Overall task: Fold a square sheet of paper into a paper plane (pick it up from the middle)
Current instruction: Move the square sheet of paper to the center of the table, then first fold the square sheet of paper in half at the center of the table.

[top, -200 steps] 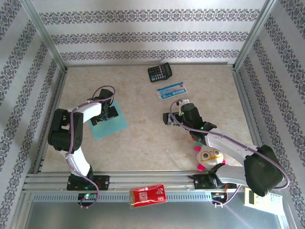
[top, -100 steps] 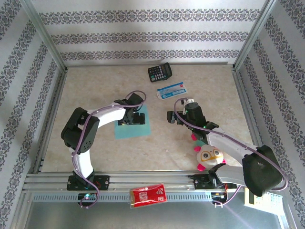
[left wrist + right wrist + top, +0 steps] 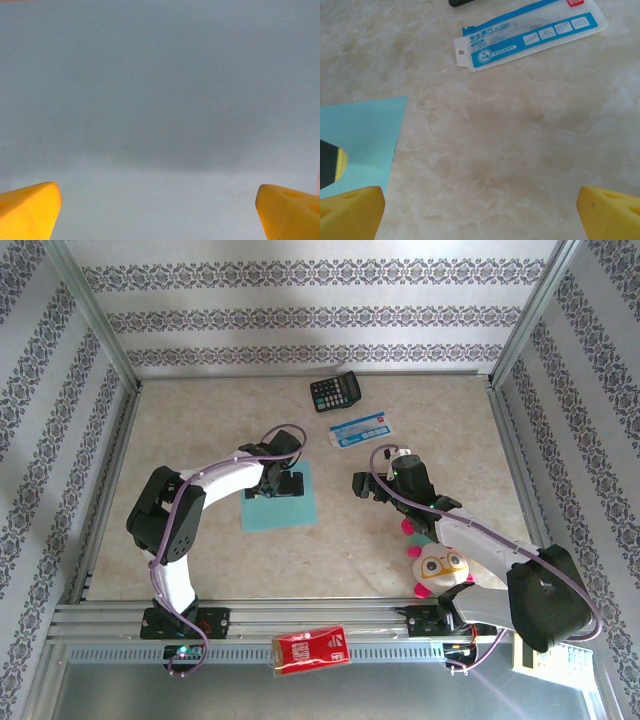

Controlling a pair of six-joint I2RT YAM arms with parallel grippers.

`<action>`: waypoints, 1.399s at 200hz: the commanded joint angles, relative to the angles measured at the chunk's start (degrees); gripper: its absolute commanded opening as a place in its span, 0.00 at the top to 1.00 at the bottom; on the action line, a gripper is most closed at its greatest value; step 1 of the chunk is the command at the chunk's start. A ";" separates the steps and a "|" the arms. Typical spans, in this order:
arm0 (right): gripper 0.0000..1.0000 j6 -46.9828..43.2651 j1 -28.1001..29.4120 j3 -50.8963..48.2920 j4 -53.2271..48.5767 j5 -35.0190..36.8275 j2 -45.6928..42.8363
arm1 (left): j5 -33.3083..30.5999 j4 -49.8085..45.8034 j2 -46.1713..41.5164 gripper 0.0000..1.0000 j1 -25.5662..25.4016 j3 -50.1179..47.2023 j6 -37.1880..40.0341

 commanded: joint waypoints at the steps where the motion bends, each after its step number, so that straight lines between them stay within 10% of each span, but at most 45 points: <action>1: 0.02 1.33 -0.79 -0.59 1.21 -0.90 -0.21 | -0.36 -2.84 2.21 0.00 0.86 1.52 -1.40; 280: 0.02 2.48 -1.89 -0.60 1.99 -2.16 1.67 | 4.55 2.04 3.51 0.17 0.99 -2.07 -2.14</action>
